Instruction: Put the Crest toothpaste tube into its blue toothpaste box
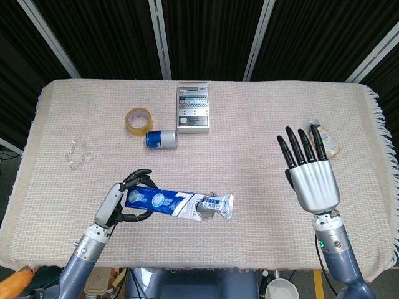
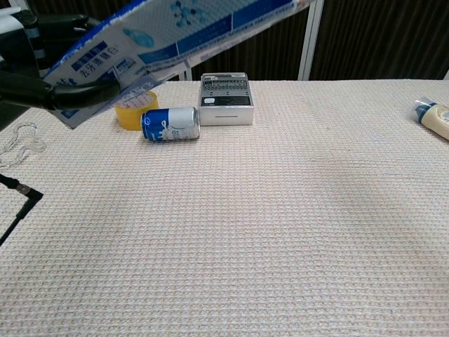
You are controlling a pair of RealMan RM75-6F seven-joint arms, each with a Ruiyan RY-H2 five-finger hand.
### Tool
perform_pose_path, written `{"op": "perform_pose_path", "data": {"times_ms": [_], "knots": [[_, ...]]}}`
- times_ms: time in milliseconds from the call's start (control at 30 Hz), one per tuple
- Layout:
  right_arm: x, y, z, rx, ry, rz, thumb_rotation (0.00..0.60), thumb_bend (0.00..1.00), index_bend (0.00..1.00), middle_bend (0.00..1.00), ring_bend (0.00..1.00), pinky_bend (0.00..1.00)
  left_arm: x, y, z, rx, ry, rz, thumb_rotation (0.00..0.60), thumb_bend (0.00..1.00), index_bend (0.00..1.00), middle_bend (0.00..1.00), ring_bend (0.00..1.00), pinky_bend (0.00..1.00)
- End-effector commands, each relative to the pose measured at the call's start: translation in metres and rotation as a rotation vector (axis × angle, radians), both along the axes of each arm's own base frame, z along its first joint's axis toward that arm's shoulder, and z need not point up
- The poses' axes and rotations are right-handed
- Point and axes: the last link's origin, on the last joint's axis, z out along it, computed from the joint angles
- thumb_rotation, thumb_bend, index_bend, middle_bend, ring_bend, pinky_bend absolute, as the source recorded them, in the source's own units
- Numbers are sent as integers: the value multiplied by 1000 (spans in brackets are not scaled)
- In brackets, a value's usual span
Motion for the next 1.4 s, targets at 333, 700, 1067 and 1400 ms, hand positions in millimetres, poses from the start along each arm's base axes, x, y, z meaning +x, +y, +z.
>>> {"op": "perform_pose_path", "data": {"times_ms": [333,700,1067,1400], "knots": [[-20,4,-19,9,-6,11,600,240,163,125,142,0,-8,-8,46,-323,-505,-142,600,314,475,461,193,211],[-30,7,-23,14,-13,-11,600,240,177,125,142,0,-42,0,48,-489,-661,-219,600,314,469,432,196,211],[-34,8,-24,12,-14,-20,600,240,186,125,142,0,-54,-1,55,-602,-829,-314,600,314,471,463,196,211],[-39,9,-27,18,-8,-33,600,241,194,125,142,0,-69,2,48,-638,-851,-349,600,309,448,412,196,211]]}}
